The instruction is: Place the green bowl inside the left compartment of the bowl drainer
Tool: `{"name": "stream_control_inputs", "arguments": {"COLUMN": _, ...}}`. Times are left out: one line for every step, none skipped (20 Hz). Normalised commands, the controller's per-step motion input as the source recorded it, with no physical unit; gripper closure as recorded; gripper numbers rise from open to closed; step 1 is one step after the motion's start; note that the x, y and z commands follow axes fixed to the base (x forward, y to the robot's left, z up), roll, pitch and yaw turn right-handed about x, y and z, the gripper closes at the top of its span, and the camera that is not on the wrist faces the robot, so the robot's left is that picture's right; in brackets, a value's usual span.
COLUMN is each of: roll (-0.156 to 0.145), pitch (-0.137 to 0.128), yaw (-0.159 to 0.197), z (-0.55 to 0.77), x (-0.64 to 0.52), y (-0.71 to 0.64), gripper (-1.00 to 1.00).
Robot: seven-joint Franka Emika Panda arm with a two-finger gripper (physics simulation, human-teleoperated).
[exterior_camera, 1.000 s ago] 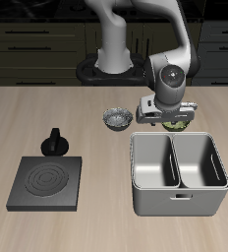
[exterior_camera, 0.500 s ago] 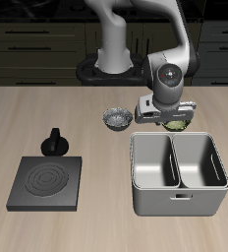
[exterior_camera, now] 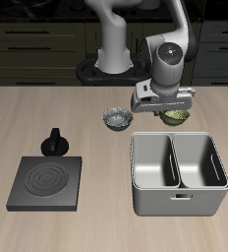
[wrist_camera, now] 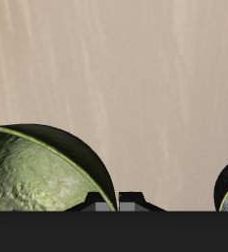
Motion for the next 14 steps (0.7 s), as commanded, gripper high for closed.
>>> {"name": "stream_control_inputs", "arguments": {"roll": -0.017, "pitch": -0.081, "yaw": 0.025, "z": 0.51, "x": 0.08, "y": -0.08, "gripper": 1.0}}
{"name": "stream_control_inputs", "arguments": {"roll": -0.005, "pitch": -0.101, "yaw": 0.038, "z": 0.52, "x": 0.05, "y": -0.05, "gripper": 1.0}}
{"name": "stream_control_inputs", "arguments": {"roll": -0.001, "pitch": -0.067, "yaw": 0.025, "z": 0.49, "x": 0.05, "y": -0.04, "gripper": 1.0}}
{"name": "stream_control_inputs", "arguments": {"roll": -0.01, "pitch": -0.074, "yaw": 0.016, "z": 0.4, "x": 0.05, "y": -0.07, "gripper": 1.0}}
{"name": "stream_control_inputs", "arguments": {"roll": -0.018, "pitch": -0.12, "yaw": 0.048, "z": 0.57, "x": 0.01, "y": -0.03, "gripper": 1.0}}
{"name": "stream_control_inputs", "arguments": {"roll": -0.021, "pitch": -0.093, "yaw": 0.018, "z": 0.55, "x": 0.07, "y": -0.08, "gripper": 1.0}}
{"name": "stream_control_inputs", "arguments": {"roll": -0.028, "pitch": -0.088, "yaw": 0.0, "z": 0.55, "x": 0.03, "y": -0.07, "gripper": 1.0}}
{"name": "stream_control_inputs", "arguments": {"roll": -0.022, "pitch": -0.093, "yaw": 0.014, "z": 0.51, "x": 0.08, "y": -0.1, "gripper": 1.0}}
{"name": "stream_control_inputs", "arguments": {"roll": -0.006, "pitch": -0.075, "yaw": 0.015, "z": 0.48, "x": 0.05, "y": -0.07, "gripper": 1.0}}
{"name": "stream_control_inputs", "arguments": {"roll": 0.013, "pitch": -0.115, "yaw": -0.024, "z": 0.95, "x": 0.03, "y": -0.05, "gripper": 1.0}}
{"name": "stream_control_inputs", "arguments": {"roll": -0.007, "pitch": -0.11, "yaw": 0.021, "z": 0.53, "x": -0.05, "y": -0.05, "gripper": 1.0}}
{"name": "stream_control_inputs", "arguments": {"roll": -0.018, "pitch": -0.105, "yaw": -0.013, "z": 0.6, "x": -0.1, "y": 0.0, "gripper": 1.0}}
{"name": "stream_control_inputs", "arguments": {"roll": 0.024, "pitch": -0.096, "yaw": -0.009, "z": 0.56, "x": -0.11, "y": 0.04, "gripper": 1.0}}
{"name": "stream_control_inputs", "arguments": {"roll": 0.016, "pitch": -0.064, "yaw": -0.004, "z": 0.53, "x": -0.08, "y": 0.02, "gripper": 1.0}}
